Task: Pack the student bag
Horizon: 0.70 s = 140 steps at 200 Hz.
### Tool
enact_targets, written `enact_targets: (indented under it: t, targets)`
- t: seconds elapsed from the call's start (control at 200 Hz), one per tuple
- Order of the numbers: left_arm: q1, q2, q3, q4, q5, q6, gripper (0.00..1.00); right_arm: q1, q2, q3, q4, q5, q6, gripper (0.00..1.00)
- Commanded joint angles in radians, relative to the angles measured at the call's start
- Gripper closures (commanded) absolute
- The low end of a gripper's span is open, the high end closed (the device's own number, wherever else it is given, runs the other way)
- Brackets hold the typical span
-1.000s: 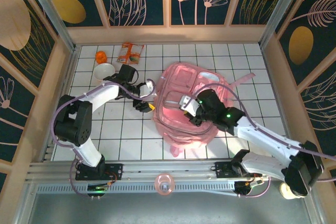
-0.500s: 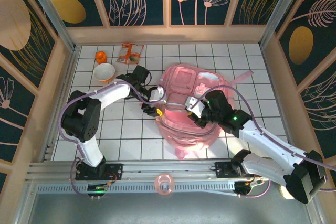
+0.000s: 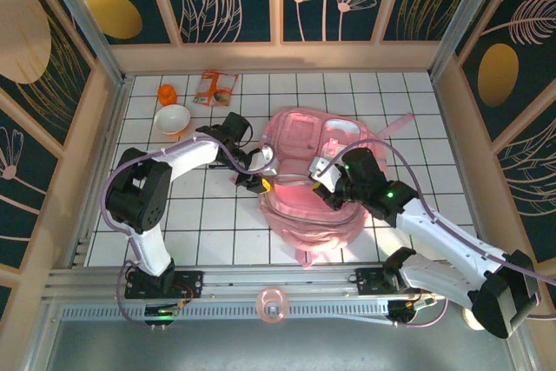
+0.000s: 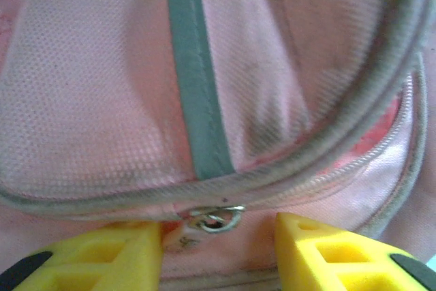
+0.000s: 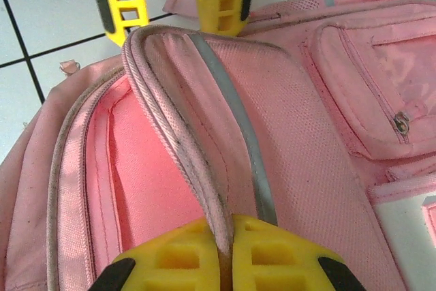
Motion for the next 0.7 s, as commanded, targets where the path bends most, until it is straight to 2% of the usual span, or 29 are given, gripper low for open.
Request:
enact_targets:
  t: [0.0, 0.24, 0.49, 0.591, 0.696]
  targets:
    - [-0.016, -0.042, -0.022, -0.024, 0.100, -0.016, 0.58, -0.014, -0.015, -0.014, 0.092, 0.029, 0.032, 1.00]
    - [-0.016, -0.045, -0.030, 0.020, 0.126, -0.134, 0.58, -0.015, 0.004, -0.014, 0.105, 0.044, 0.056, 1.00]
    - [-0.016, -0.056, -0.055, 0.043, 0.098, -0.215, 0.76, -0.016, 0.007, -0.017, 0.127, 0.083, 0.083, 1.00]
    - [-0.016, -0.078, -0.072, 0.051, 0.096, -0.243, 0.77, -0.015, 0.008, -0.023, 0.131, 0.111, 0.095, 1.00]
    - [-0.016, -0.096, -0.102, 0.071, 0.092, -0.268, 0.72, -0.016, 0.005, -0.027, 0.137, 0.111, 0.100, 1.00]
